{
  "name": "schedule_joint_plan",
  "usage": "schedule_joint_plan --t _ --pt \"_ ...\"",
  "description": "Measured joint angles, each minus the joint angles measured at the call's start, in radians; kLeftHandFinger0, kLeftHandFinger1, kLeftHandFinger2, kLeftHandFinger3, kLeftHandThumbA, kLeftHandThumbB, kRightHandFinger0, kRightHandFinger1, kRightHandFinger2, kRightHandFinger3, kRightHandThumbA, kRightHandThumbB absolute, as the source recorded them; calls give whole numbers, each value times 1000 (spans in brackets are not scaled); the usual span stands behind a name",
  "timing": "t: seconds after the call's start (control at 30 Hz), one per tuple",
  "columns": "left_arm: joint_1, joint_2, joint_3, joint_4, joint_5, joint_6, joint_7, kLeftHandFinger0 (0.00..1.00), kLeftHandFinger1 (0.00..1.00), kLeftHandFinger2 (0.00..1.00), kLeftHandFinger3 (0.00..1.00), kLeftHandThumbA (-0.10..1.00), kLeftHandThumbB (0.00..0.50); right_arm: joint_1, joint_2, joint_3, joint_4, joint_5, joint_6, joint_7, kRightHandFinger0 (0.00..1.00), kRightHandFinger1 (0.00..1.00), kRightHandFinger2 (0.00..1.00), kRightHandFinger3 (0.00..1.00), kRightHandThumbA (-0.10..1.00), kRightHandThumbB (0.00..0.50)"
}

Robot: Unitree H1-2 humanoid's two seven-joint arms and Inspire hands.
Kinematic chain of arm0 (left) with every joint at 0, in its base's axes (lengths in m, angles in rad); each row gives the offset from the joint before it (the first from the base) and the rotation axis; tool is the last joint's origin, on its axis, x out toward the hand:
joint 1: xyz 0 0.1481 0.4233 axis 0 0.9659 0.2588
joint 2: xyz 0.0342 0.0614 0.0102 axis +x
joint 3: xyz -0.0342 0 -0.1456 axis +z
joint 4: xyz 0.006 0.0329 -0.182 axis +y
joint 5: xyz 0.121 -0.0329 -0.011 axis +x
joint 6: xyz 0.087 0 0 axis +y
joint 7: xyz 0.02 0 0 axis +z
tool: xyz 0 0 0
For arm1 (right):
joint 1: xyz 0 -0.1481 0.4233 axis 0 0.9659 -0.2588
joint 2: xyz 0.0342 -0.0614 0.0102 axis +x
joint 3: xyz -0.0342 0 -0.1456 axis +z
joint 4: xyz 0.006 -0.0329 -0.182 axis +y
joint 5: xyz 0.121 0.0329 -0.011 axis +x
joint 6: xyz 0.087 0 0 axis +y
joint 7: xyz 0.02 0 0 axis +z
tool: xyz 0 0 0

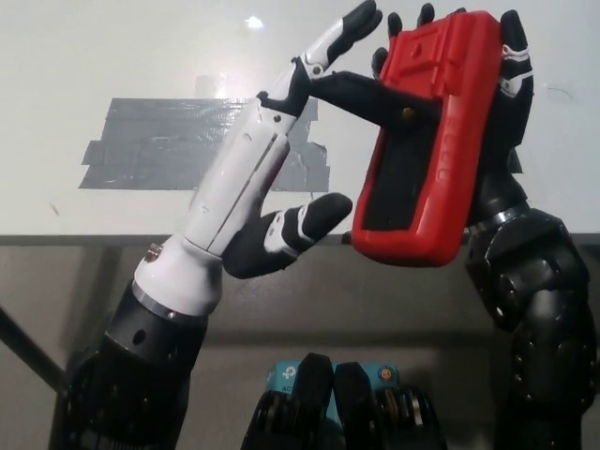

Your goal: The robot first picks the multimeter with right hand and then unfolds the black stand on the back of it using left hand

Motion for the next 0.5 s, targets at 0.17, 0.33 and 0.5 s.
schedule_joint_plan --t 0.17,0.33,0.5 --pt "17 -7 -2 12 10 -7 -1 1000 1000 1000 1000 1000 317 -3 4 -6 -39 10 -1 -14 0 36 666 405 -100 139" --pt "45 -12 -3 20 16 -13 -2 1000 1000 1000 1000 1000 327 -23 17 -22 -79 31 -9 -43 0 233 823 923 -100 139" --pt "53 -24 -9 22 22 -17 -1 1000 1000 1000 1000 1000 337 -45 57 -43 -117 52 -35 -82 0 390 953 1000 -100 102"
